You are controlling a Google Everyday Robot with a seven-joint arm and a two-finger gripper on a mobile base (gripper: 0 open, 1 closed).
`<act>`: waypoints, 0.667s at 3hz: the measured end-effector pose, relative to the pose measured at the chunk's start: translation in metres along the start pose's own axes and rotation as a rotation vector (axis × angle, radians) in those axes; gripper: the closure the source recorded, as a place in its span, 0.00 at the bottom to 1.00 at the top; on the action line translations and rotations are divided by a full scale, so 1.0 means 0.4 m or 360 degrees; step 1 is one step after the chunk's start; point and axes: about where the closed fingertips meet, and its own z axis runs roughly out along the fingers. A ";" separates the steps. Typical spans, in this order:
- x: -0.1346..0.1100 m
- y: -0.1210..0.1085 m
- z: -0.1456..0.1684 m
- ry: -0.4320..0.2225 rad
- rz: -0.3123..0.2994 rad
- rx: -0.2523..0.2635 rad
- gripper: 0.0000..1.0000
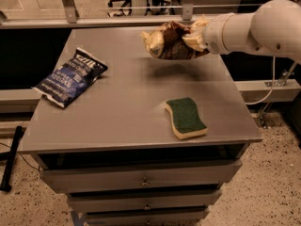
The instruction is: Move brown chip bag near sponge
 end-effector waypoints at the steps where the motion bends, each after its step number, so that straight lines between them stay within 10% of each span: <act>1: 0.010 0.095 -0.068 0.0054 0.0109 -0.0140 1.00; 2: 0.014 0.170 -0.110 0.0116 0.0174 -0.0277 1.00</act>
Offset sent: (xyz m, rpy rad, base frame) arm -0.1210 0.0210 -0.0257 0.0423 0.3301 0.1083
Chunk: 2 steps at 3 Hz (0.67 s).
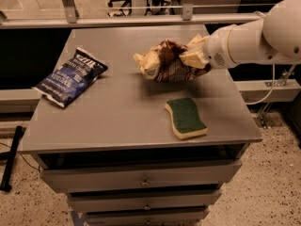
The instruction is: Move brown chip bag near sponge
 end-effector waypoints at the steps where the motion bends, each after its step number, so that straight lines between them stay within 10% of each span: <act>1: 0.012 0.059 -0.025 0.0081 0.0043 -0.0136 0.84; 2: 0.017 0.103 -0.024 0.0135 0.0064 -0.0265 0.63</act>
Offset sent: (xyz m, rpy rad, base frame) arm -0.0555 0.0207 -0.0181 -0.0227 0.2566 0.1503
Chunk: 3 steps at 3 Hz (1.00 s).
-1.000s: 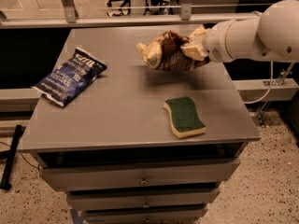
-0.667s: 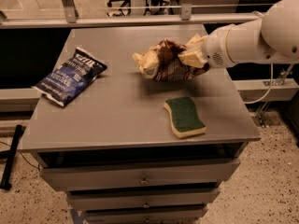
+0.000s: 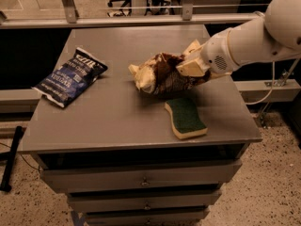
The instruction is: Move brown chip bag near sponge
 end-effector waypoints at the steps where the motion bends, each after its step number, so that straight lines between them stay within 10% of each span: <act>1: 0.005 0.026 0.011 0.0037 0.0012 -0.0076 0.39; 3: 0.012 0.040 0.024 0.0076 0.0020 -0.0131 0.00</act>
Offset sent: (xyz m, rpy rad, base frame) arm -0.0113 0.0125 -0.0140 -0.0096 0.0947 0.0606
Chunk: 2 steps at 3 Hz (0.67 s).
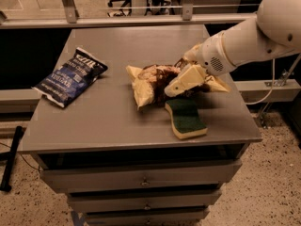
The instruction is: Move brown chip bag near sponge
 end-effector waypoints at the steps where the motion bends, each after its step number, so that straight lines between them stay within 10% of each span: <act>1: 0.021 -0.026 -0.025 0.0028 -0.0004 0.0070 0.00; 2: 0.093 -0.094 -0.097 0.0035 0.0004 0.0250 0.00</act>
Offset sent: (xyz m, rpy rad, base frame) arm 0.0162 -0.1471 0.0059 -0.0924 -0.1901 -0.2701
